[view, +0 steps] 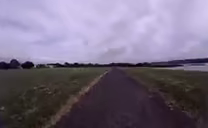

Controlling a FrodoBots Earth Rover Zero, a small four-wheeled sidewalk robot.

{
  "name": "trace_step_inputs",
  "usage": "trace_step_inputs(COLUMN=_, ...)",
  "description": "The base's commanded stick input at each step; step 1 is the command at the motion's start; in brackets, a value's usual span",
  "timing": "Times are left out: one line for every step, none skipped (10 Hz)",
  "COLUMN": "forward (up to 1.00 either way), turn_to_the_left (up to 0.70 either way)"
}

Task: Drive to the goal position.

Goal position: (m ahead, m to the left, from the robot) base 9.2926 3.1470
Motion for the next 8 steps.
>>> trace_step_inputs(forward=0.7, turn_to_the_left=0.0)
trace_step_inputs(forward=0.7, turn_to_the_left=0.0)
trace_step_inputs(forward=0.7, turn_to_the_left=0.0)
trace_step_inputs(forward=0.7, turn_to_the_left=0.0)
trace_step_inputs(forward=0.7, turn_to_the_left=0.0)
trace_step_inputs(forward=0.7, turn_to_the_left=0.0)
trace_step_inputs(forward=0.7, turn_to_the_left=0.0)
trace_step_inputs(forward=0.7, turn_to_the_left=0.0)
